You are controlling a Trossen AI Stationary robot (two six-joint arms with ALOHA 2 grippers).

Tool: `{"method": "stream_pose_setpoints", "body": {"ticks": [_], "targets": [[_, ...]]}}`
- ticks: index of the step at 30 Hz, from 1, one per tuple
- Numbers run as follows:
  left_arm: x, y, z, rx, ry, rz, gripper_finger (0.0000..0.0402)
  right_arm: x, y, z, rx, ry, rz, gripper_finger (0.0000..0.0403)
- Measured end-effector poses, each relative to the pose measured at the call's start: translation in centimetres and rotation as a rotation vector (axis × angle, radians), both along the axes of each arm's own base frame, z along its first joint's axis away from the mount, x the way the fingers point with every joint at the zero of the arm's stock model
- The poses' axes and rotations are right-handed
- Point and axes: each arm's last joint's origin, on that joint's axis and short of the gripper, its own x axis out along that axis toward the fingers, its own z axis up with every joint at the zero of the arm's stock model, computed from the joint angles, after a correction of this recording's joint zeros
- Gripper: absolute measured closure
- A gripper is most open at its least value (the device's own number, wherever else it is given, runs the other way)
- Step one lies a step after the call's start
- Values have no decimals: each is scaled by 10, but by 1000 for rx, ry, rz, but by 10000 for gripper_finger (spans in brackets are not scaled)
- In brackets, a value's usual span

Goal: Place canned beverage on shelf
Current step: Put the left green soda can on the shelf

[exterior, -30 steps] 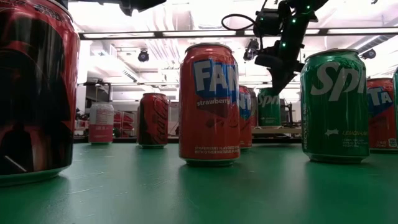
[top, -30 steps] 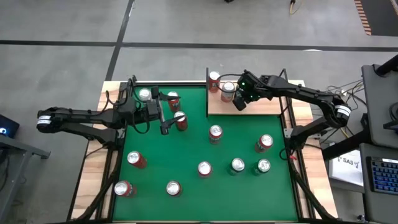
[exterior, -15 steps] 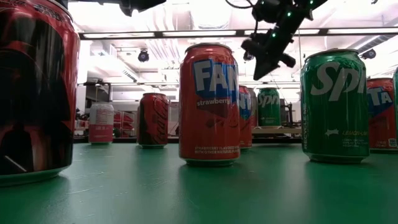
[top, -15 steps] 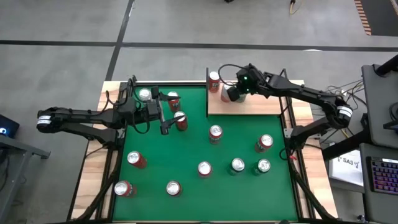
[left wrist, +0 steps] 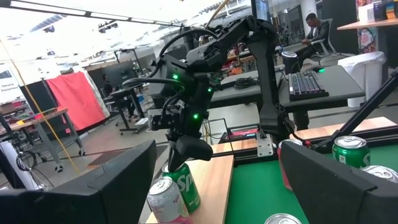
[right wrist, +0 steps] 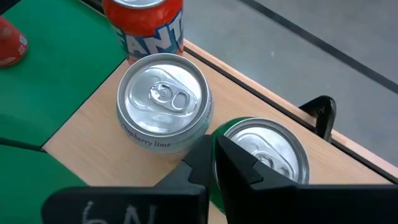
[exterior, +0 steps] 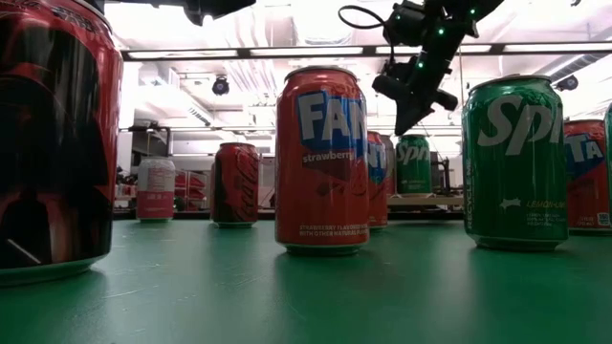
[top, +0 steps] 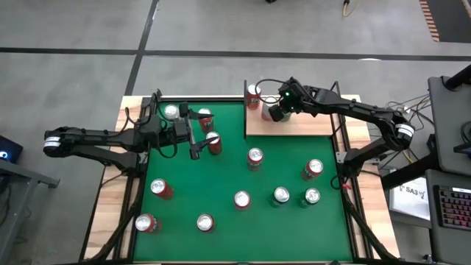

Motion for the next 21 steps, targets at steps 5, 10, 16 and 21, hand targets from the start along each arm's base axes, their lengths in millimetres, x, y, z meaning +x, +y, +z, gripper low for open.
{"method": "stream_pose_setpoints", "body": {"ticks": [5, 10, 16, 21], "targets": [[0, 0, 0, 0, 0, 0, 75, 0, 0, 0, 2, 1, -1, 390], [0, 0, 0, 0, 0, 0, 75, -2, 1, -1, 24, 9, -19, 390], [0, 0, 0, 0, 0, 0, 75, -3, 2, -2, 32, 24, -21, 390], [0, 0, 0, 0, 0, 0, 75, -3, 2, -2, 32, 24, -21, 390]]}}
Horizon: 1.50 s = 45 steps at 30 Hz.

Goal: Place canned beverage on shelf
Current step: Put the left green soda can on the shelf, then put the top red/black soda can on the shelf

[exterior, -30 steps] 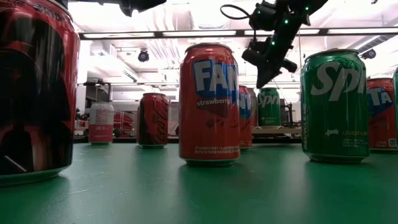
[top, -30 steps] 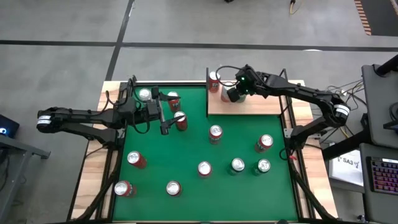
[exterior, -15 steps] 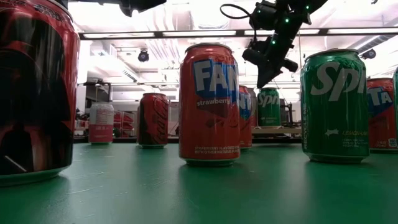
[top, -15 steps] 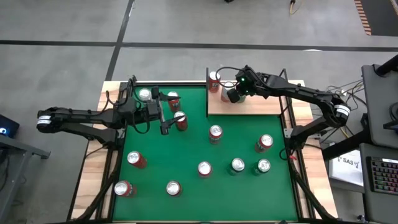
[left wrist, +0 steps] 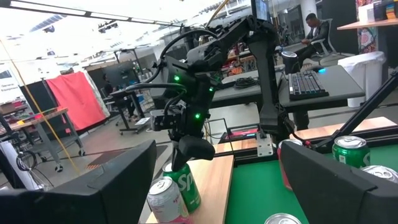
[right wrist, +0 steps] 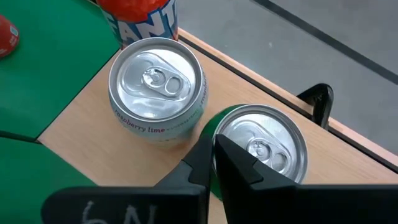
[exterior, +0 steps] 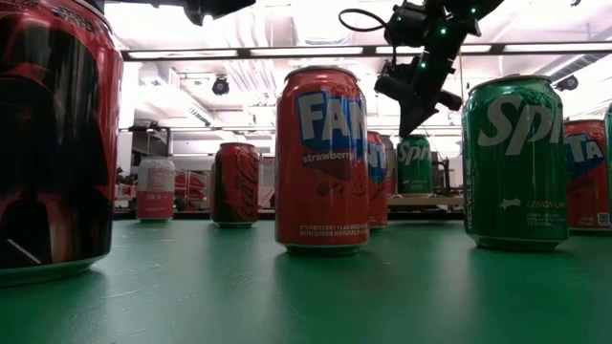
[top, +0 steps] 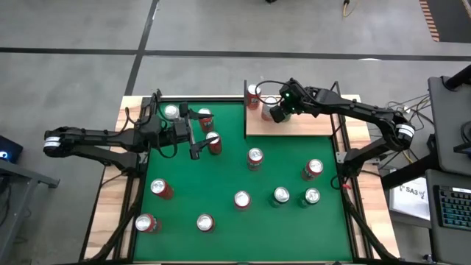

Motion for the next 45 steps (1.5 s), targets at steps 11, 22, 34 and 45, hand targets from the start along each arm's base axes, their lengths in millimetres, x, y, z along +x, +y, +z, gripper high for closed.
{"method": "stream_pose_setpoints", "body": {"ticks": [11, 22, 34, 45], "targets": [[0, -1, -2, -40, 15, -28, 75, -3, 8, 43, -95, -83, 69, 390], [5, -22, -10, -182, 57, -188, 75, -20, 66, 87, -178, -230, 296, 390], [31, -48, -41, -435, 186, -240, 75, -17, 143, 77, -164, -286, 605, 390], [18, -37, -61, -461, 679, 224, 75, -10, 181, 55, -163, -317, 782, 390]]}}
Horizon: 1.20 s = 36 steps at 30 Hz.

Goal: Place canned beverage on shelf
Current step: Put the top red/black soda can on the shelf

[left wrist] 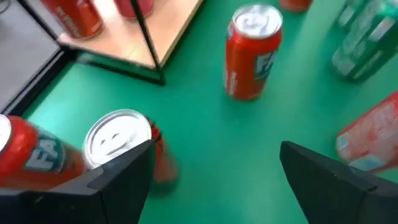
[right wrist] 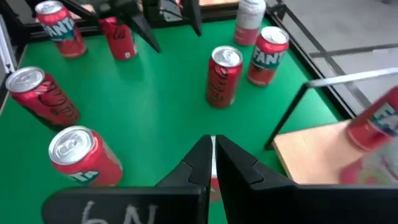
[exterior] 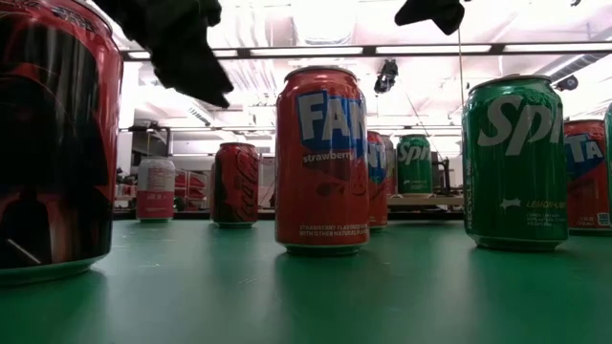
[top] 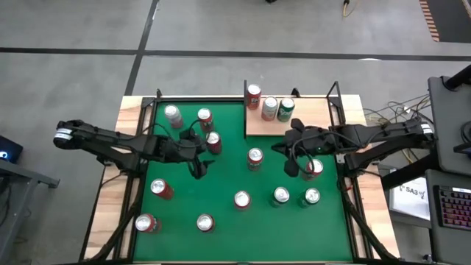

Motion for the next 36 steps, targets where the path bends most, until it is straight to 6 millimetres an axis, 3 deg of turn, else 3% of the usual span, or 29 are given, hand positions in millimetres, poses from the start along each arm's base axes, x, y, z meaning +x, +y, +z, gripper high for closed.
{"method": "stream_pose_setpoints", "body": {"ticks": [9, 17, 28, 36], "targets": [[4, 6, -1, 84, 55, -44, 75, 4, 1, -15, -5, -25, 4, 390], [4, 26, -1, 123, 76, 1, 75, 9, 1, -30, -21, -82, 18, 390], [5, 57, -1, 163, 59, 7, 75, 10, 1, -29, -32, -100, 26, 390], [1, 74, -17, 157, 39, 12, 75, 10, 1, -29, -32, -100, 25, 390]]}}
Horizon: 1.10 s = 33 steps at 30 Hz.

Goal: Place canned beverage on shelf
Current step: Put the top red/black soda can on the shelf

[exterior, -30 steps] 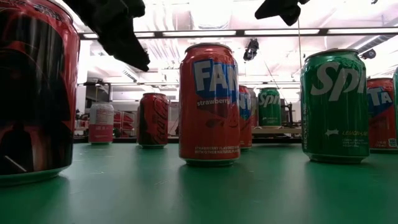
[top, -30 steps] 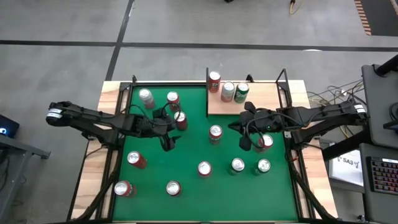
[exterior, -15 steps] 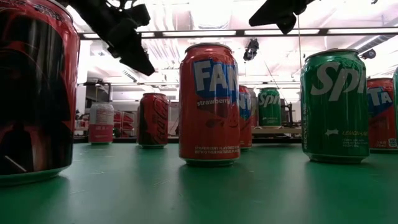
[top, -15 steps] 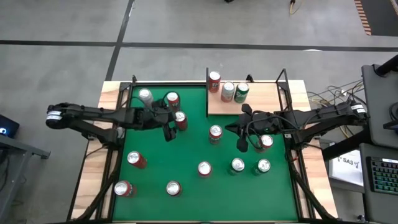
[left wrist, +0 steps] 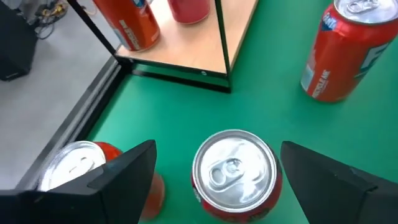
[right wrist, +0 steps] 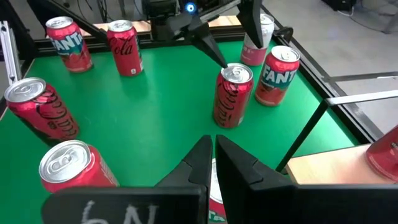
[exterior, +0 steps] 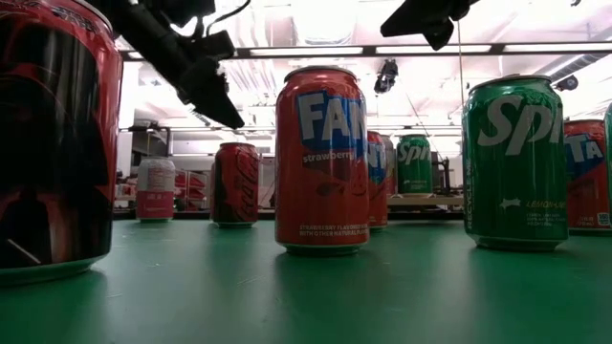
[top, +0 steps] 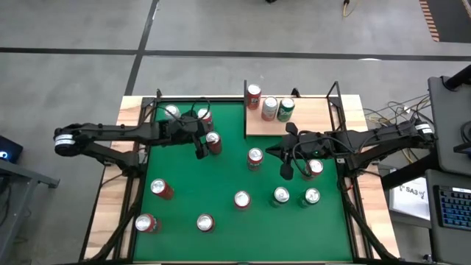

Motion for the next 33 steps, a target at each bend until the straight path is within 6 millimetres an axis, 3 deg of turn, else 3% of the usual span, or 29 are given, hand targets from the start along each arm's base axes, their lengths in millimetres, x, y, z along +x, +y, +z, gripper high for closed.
{"method": "stream_pose_setpoints", "body": {"ticks": [11, 33], "targets": [[-4, 6, -19, -10, -65, 11, 75, 0, 0, 1, 0, -11, 0, 390], [-15, 0, -56, -134, -291, -37, 75, 1, 0, 2, -7, -20, 5, 390]]}}
